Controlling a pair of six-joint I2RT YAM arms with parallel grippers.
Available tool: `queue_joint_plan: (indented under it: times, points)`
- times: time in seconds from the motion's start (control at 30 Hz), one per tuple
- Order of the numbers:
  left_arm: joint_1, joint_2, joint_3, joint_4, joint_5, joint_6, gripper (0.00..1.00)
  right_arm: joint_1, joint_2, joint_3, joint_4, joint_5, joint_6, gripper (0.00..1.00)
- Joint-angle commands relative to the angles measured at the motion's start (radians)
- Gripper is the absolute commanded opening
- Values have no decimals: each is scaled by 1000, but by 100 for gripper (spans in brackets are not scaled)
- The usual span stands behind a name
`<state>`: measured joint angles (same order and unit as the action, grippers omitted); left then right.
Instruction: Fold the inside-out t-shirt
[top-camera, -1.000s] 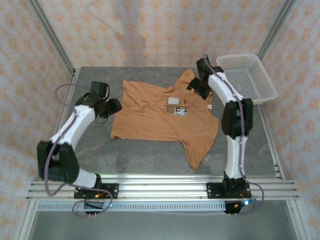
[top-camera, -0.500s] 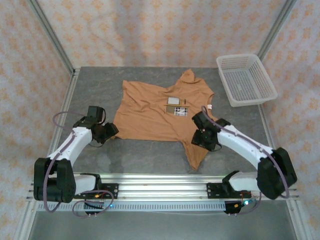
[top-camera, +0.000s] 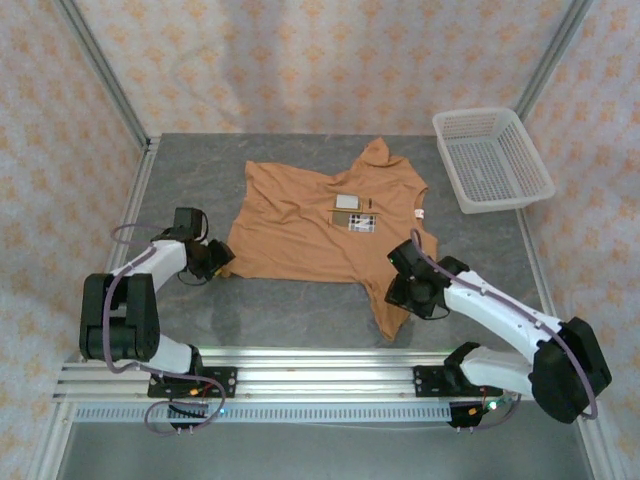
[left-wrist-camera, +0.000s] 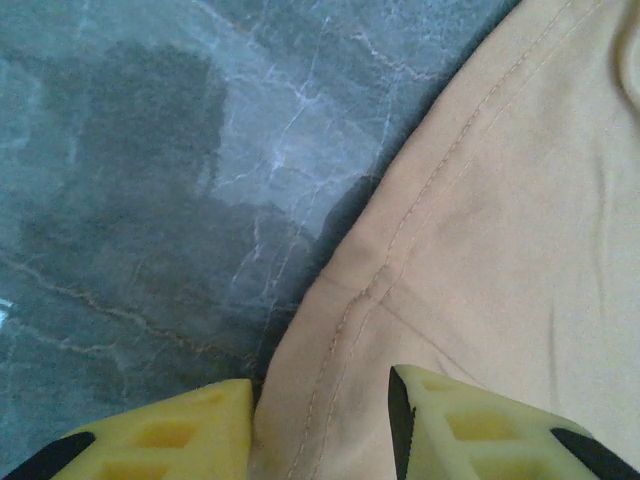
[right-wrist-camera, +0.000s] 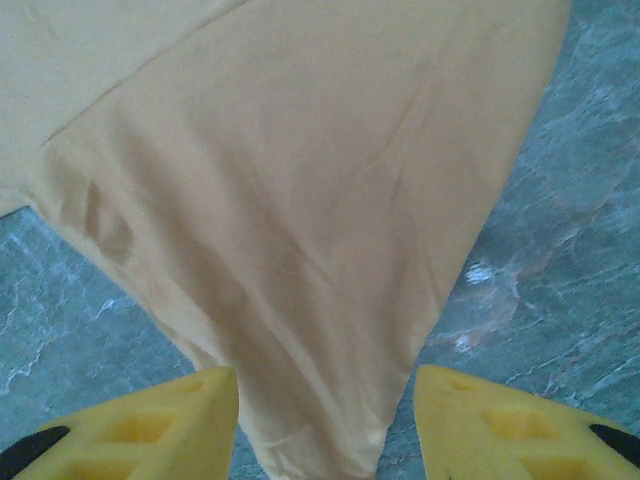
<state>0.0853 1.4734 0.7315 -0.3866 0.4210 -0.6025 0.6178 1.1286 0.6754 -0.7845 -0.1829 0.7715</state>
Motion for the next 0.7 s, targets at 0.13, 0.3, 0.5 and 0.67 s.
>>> queue_joint_plan:
  times: [0.13, 0.3, 0.5, 0.67]
  points:
    - [2, 74, 9, 77, 30, -14, 35, 87, -22, -56, -18, -16, 98, 50]
    - [1, 88, 17, 53, 11, 0, 17, 175, -34, -106, 72, -48, 184, 50]
    - [2, 54, 33, 12, -23, 8, 0, 251, 46, -130, 174, -31, 254, 49]
    - [2, 40, 79, -50, -47, 19, 0, 251, 50, -152, 176, 8, 263, 18]
